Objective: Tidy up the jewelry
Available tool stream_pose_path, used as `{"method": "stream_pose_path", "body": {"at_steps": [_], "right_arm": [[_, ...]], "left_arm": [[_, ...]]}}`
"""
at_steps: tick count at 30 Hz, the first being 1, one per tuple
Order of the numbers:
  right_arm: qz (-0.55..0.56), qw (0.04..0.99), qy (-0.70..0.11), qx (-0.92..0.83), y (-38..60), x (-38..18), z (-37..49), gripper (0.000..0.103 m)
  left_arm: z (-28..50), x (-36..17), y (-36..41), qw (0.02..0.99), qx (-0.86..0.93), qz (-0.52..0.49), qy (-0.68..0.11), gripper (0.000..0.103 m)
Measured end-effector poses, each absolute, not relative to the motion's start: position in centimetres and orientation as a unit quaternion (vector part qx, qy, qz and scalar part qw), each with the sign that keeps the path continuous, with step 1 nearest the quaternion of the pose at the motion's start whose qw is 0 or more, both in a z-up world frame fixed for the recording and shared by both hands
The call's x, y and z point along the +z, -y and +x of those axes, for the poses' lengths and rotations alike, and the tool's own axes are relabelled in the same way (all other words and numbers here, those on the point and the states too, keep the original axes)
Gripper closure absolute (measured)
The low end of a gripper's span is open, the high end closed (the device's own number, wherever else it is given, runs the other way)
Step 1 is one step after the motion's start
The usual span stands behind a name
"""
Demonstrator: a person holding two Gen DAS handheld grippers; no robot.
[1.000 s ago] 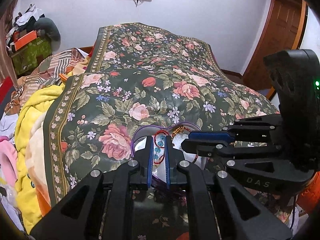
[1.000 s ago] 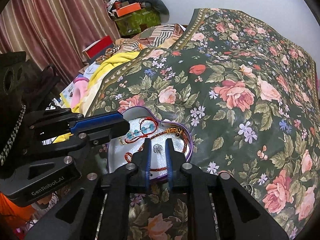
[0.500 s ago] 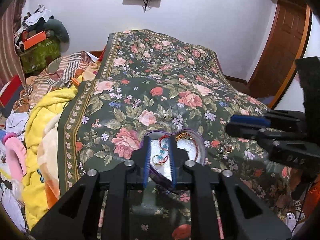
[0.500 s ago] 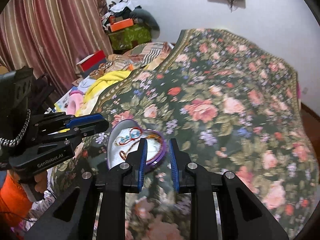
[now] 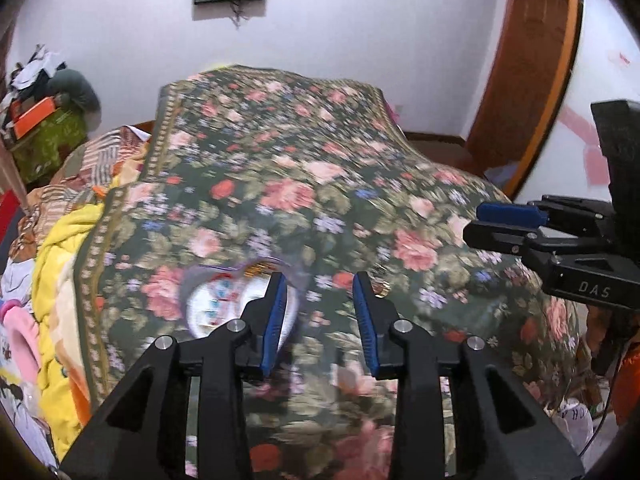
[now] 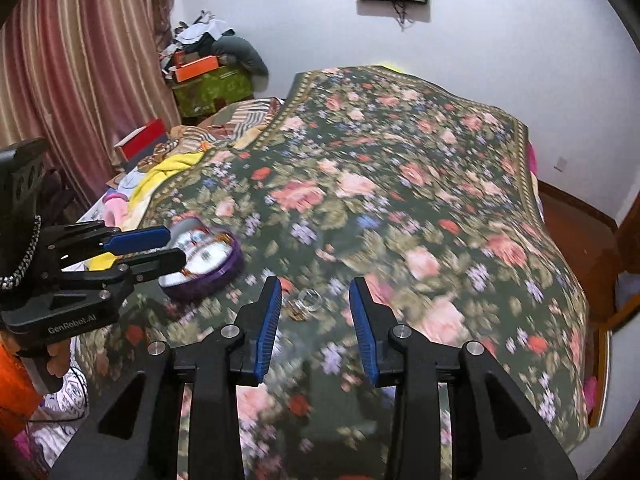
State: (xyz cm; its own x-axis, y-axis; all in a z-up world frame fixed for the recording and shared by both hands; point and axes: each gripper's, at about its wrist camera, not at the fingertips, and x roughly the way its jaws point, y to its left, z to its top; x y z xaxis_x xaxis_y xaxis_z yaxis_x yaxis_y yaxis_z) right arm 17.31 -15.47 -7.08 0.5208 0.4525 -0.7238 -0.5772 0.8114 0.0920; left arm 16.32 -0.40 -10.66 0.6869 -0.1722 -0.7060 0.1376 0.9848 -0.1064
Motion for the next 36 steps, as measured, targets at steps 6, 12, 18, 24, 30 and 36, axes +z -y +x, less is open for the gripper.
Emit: {"method": "stream_pose_path", "body": {"at_steps": [6, 12, 18, 24, 30, 36], "right_arm": [[-0.073, 0.867, -0.399, 0.291, 17.8, -8.0, 17.0, 0.071], [-0.059, 0.862, -0.410, 0.293, 18.7, -8.9, 17.3, 0.071], [-0.056, 0.854, -0.423, 0.297, 18.6, -10.1, 17.7, 0.071], [-0.054, 0.849, -0.432, 0.299, 18.5, -10.8, 18.2, 0.071], [-0.051, 0.845, -0.439, 0.301, 18.1, -11.1, 18.5, 0.071], [-0.053, 0.842, -0.443, 0.304, 17.7, -11.3, 18.3, 0.071]], "left_arm": [[17.5, -13.1, 3.4, 0.900, -0.108, -0.015, -0.423, 0.070], [18.7, -15.6, 5.5, 0.886, -0.116, 0.006, -0.449, 0.070], [20.4, -17.6, 5.7, 0.879, -0.101, 0.019, -0.465, 0.070], [21.9, -18.8, 5.6, 0.880, -0.092, 0.032, -0.465, 0.070], [22.7, -19.1, 6.4, 0.883, -0.100, 0.053, -0.455, 0.075], [22.4, -18.8, 6.3, 0.883, -0.114, 0.055, -0.453, 0.083]]}}
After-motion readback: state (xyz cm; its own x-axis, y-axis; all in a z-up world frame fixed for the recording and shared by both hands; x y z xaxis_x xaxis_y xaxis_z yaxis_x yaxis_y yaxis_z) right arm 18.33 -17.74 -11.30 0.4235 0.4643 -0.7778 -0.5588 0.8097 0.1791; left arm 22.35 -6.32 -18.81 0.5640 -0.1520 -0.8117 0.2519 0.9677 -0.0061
